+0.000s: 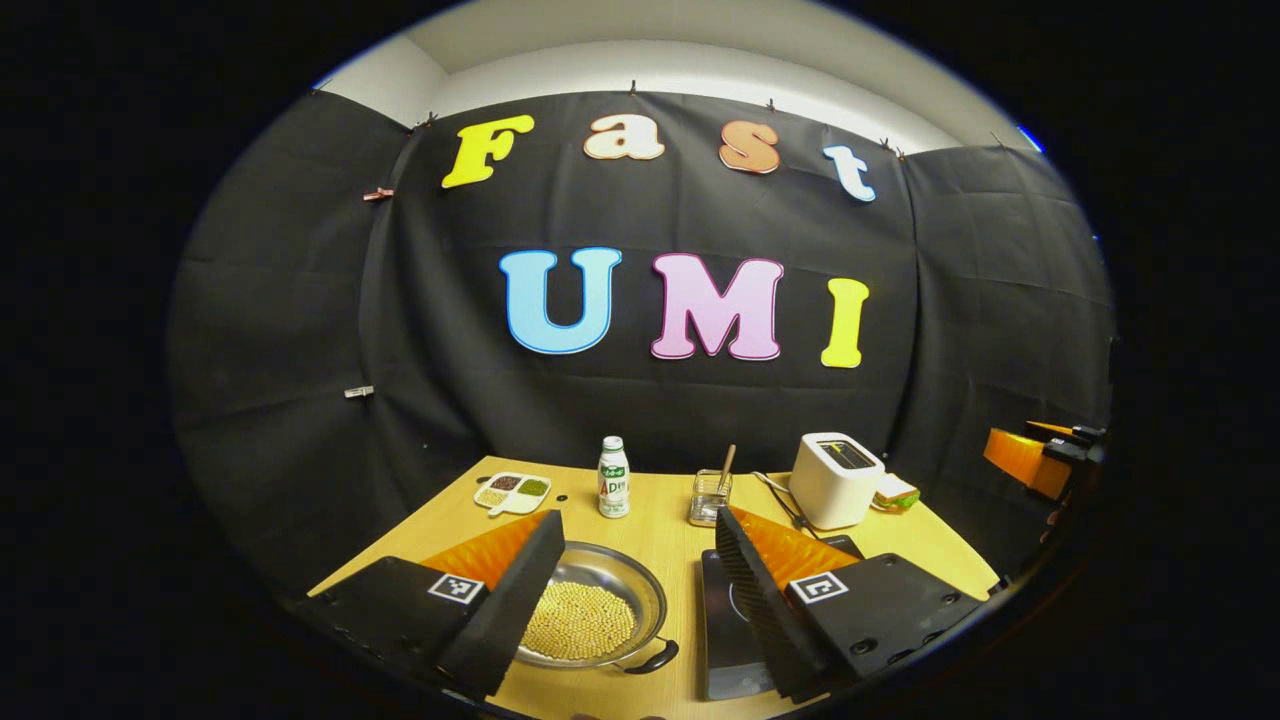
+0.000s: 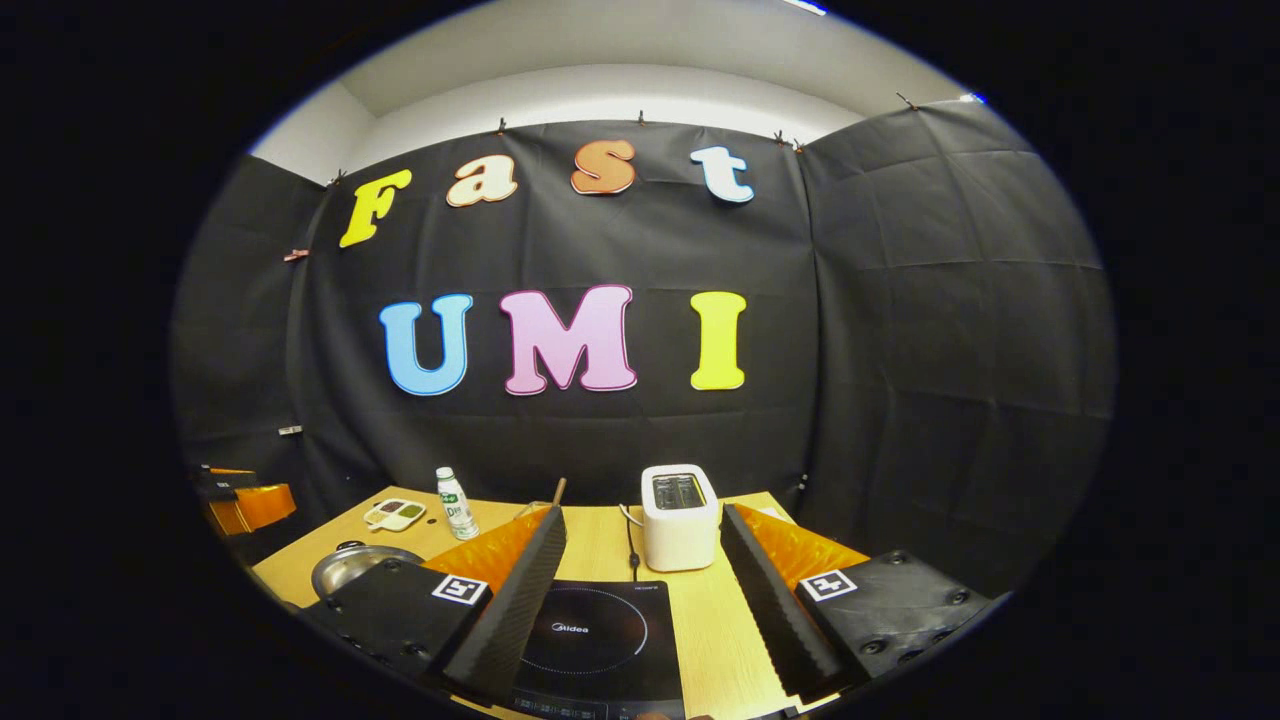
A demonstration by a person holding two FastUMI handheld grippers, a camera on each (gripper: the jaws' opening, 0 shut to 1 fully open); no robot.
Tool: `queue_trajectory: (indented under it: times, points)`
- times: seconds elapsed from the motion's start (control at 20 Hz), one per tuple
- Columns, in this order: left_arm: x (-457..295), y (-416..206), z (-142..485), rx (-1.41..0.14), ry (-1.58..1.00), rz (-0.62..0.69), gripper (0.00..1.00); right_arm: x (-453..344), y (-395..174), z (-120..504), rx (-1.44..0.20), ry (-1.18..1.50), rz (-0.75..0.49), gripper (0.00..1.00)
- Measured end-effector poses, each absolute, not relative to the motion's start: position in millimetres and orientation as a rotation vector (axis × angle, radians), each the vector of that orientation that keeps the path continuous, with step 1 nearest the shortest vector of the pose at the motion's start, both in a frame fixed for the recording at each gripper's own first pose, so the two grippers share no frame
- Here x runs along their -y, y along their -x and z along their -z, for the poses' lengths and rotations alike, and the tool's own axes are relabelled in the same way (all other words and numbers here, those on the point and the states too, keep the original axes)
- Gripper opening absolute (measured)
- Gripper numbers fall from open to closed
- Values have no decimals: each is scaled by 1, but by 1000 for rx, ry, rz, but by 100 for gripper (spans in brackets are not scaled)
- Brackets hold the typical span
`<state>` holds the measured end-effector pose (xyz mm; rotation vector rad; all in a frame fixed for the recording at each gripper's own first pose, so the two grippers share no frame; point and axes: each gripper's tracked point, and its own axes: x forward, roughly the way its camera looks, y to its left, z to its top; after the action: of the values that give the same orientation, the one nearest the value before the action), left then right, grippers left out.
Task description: First push the handle of the pot to place it horizontally, then grasp the pot with both hands and set it on the induction cooktop.
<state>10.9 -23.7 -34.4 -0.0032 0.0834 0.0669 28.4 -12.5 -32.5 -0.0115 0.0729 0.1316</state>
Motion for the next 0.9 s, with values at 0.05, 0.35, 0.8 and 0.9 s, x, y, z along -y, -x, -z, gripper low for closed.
queue_trajectory:
  times: [0.05,0.35,0.8,0.9]
  points:
    - [23,-10,36,-89,8,-71,95,13,-30,35,-81,15,-134,98]
    - [5,-5,49,-112,7,-46,95,4,-13,42,-112,10,-87,98]
    - [-66,13,85,-185,27,29,93,-41,15,34,-99,60,-9,98]
    - [-81,16,97,-213,25,47,88,-51,19,32,-103,63,0,98]
